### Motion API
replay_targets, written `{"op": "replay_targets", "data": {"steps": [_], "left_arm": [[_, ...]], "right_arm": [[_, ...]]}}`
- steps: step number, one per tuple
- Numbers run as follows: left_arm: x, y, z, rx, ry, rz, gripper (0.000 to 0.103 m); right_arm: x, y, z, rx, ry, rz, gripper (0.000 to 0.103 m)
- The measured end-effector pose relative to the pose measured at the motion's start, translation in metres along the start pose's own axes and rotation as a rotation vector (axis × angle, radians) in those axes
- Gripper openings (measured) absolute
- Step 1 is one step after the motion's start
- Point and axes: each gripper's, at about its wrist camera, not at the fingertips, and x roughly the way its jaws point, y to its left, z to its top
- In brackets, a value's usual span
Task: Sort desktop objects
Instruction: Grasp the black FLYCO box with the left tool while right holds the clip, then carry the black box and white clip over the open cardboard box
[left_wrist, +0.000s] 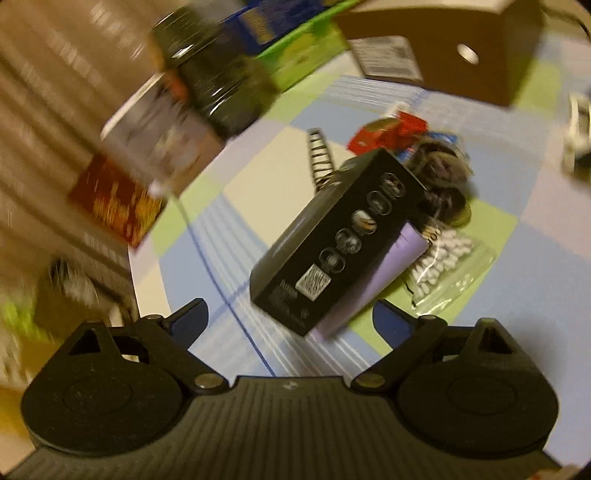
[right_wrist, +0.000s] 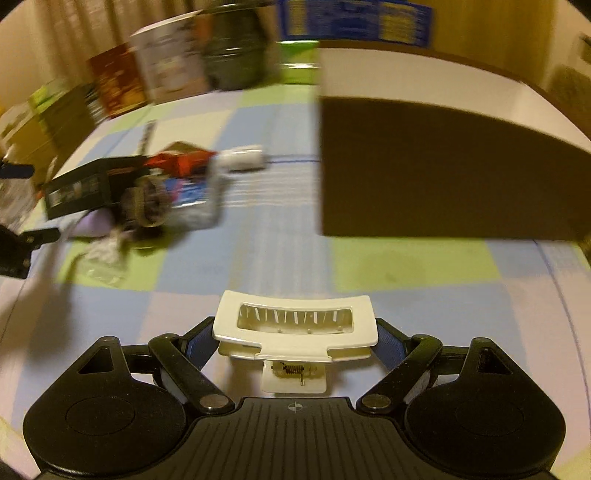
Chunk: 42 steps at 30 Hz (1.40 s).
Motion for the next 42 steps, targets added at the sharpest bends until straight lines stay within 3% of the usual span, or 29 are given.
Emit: {"op": "replay_targets", "data": {"steps": [4,6,7,10,16,21,24,29,42], "left_arm": [[0.012,-0.013,0.004,0.160,-0.029,0.019,0.081],[0.018,-0.016,0.007,0.215,-0.035,0.000,0.058],[0.021,-0.016,0.008,0.237,-0.028,-0.020,0.053],[0.020,-0.010,0.010,0.264,-0.032,-0.058,0.051],[0.017,0.027,0.029,0.109,-0.007,-0.220,0.050],[0.032,0.065,0.047,-0.153,0.076,-0.345,0.048],[0.041,0.078,0.055,-0.216,0.088,-0.434,0.045],[0.054,0.065,0.069,-0.142,0.117,-0.407,0.045],[0.065,0.058,0.085,-0.191,0.124,-0.393,0.040]], "right_arm": [[-0.011,-0.024,-0.005,0.072,-0.002,-0.036,0.084],[-0.015,-0.029,-0.007,0.092,-0.002,-0.048,0.084],[-0.017,-0.031,-0.007,0.098,-0.003,-0.053,0.084],[-0.021,-0.034,-0.008,0.111,-0.003,-0.060,0.084],[-0.021,-0.039,-0.007,0.127,0.004,-0.066,0.084],[-0.021,-0.046,-0.005,0.142,0.005,-0.073,0.084],[-0.023,-0.051,-0.006,0.153,0.005,-0.075,0.084],[-0.023,-0.056,-0.007,0.159,0.008,-0.077,0.084],[-0.033,-0.084,-0.001,0.187,-0.011,-0.098,0.084]]}}
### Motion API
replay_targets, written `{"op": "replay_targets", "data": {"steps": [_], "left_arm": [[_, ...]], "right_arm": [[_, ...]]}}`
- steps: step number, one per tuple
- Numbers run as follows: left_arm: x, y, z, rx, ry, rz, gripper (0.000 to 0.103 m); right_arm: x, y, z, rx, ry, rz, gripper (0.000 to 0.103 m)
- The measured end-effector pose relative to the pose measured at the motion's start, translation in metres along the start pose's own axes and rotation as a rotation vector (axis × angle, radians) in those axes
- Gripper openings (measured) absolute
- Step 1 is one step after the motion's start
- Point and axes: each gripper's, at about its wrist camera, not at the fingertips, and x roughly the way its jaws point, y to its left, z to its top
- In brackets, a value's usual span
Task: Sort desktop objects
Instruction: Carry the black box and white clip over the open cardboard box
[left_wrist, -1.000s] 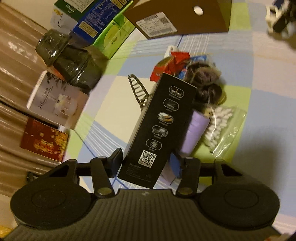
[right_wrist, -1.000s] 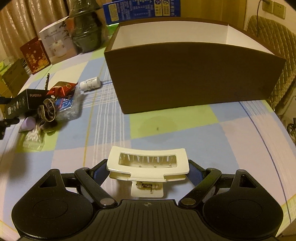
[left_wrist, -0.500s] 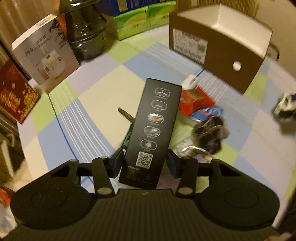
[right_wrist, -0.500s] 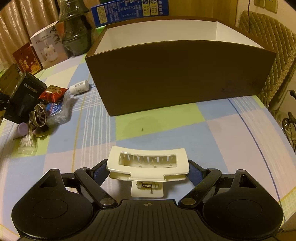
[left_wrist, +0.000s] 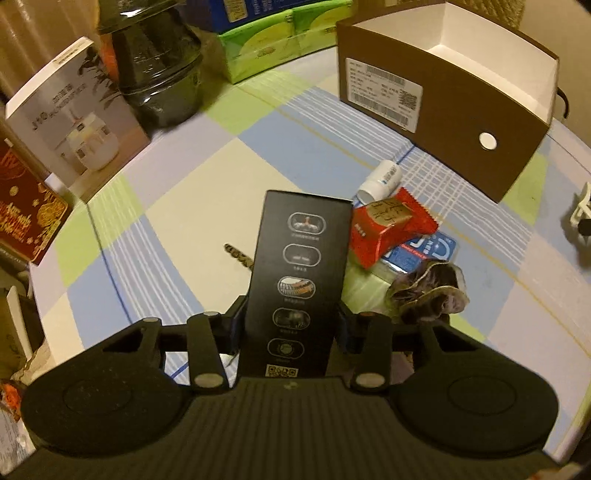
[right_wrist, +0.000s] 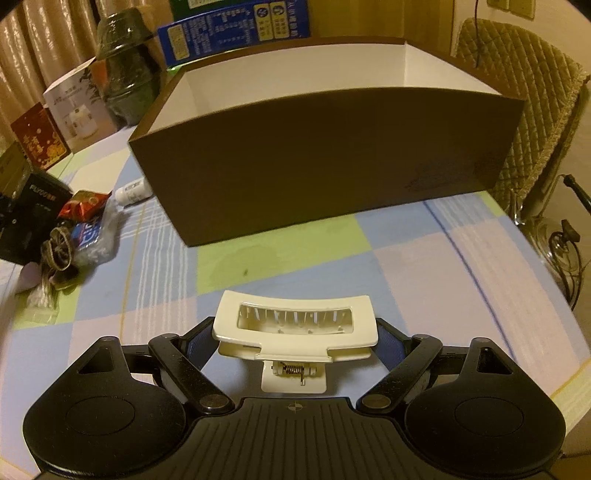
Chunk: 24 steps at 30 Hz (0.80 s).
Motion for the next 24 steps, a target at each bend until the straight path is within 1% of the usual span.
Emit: {"op": "replay_targets", "data": {"steps": [5,14,16,18,24], "left_arm": [[-0.016,0.002,-0.001,-0.042,-0.024,-0.006,0.039],[-0.047,-0.009,0.002,-0.092,-0.079,0.028,0.038],[-0.054,-0.013,0.004,-0.106,-0.094,0.023,0.038],[-0.060,-0.019,0.006,-0.118,-0.103,0.036,0.038],[-0.084,-0.046,0.022,-0.122,-0.149,0.052,0.038]], "right_arm": [[-0.007,-0.012,0.009,-0.007,-0.022,0.004,0.084],[-0.018,-0.034,0.025,-0.014,-0.058,0.040,0.084],[-0.020,-0.039,0.028,-0.013,-0.064,0.051,0.084],[-0.023,-0.044,0.031,-0.016,-0.072,0.064,0.084],[-0.035,-0.065,0.045,-0.029,-0.097,0.111,0.084]]}}
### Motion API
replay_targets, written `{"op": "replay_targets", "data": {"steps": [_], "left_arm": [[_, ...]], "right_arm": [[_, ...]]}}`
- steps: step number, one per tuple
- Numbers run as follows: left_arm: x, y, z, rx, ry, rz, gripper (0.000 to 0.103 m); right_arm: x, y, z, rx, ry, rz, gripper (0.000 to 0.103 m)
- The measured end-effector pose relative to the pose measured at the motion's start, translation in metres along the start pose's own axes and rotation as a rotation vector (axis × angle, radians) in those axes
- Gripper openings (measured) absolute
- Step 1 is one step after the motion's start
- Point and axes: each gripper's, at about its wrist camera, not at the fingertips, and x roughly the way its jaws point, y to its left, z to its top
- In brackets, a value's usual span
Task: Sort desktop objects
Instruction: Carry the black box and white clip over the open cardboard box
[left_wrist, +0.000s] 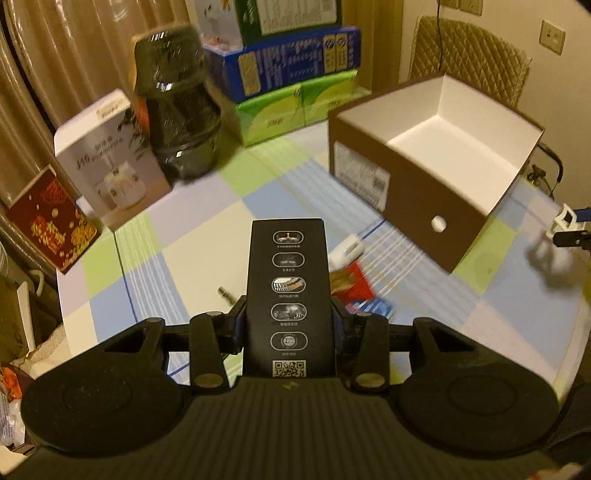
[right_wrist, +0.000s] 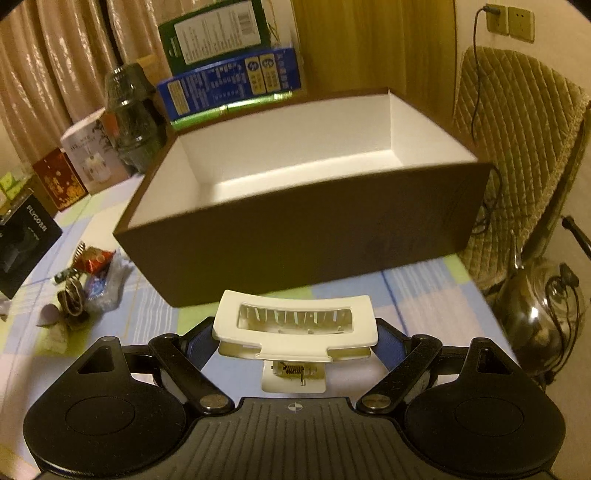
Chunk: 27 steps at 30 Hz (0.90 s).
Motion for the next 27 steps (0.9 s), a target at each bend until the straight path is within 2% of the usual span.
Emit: {"op": "replay_targets", "data": {"steps": [7,14,19,27], "left_arm": [[-0.021,-0.047,0.031,0.008,-0.079,-0.035,0.038],[-0.022,-0.099,0.074,0.044,-0.151,-0.084,0.038],[-0.011,-0.130,0.106,0.047,-0.190,-0.111,0.038],[0.034,-0.168,0.146,-0.004,-0.161,-0.105,0.038]], "right_arm": [[-0.025,-0.025,0.027,-0.045,-0.054,0.065,0.084],[-0.043,-0.049,0.060,-0.063,-0.117,0.149,0.084],[-0.039,-0.061,0.090,-0.104,-0.152,0.181,0.084],[-0.005,-0.071,0.129,-0.167,-0.162,0.212,0.084]]}}
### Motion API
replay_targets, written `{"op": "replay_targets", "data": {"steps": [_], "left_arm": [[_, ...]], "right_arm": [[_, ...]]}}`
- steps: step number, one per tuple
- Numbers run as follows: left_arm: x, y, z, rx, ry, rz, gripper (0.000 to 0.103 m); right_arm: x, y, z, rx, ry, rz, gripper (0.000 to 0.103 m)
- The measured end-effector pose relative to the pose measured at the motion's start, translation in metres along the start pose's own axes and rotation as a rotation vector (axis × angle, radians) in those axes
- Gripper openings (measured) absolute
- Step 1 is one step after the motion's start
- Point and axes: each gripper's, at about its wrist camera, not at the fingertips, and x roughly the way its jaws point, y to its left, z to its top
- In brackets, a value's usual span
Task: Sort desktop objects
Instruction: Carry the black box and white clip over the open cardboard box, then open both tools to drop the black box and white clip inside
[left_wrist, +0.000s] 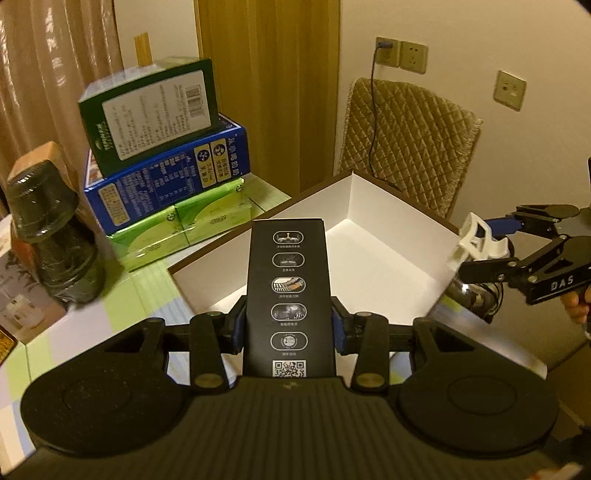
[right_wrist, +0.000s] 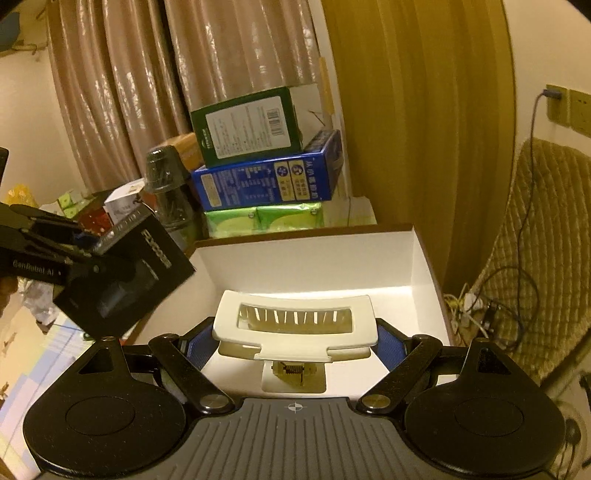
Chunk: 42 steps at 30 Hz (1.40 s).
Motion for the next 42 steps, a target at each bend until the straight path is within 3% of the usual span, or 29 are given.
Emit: {"op": "replay_targets", "data": {"steps": [11,21,34,40,42], "left_arm": [[0.066,-0.012,0.009,-0.094,0.105,0.089,0.038],[0.119,-0.011,0.003,-0.191,0.212,0.144,0.038],[0.145,-0.007,-0.003,-0.257,0.257,0.205,0.038],[0.136,-0.008,0.002,-0.252,0.233,0.215,0.051],[0.134,-0.007,0.002,-0.257,0.230,0.218,0.059]], "right_arm": [[0.070,-0.032,0.012,-0.077,0.114,0.015,0.084],[0.126,-0.044,0.015,-0.150,0.291,-0.018,0.084],[0.146,-0.048,0.017,-0.196,0.343,-0.037,0.084],[0.145,-0.046,0.016,-0.218,0.332,-0.024,0.084],[0.145,-0.044,0.015,-0.229,0.331,-0.017,0.085]]}}
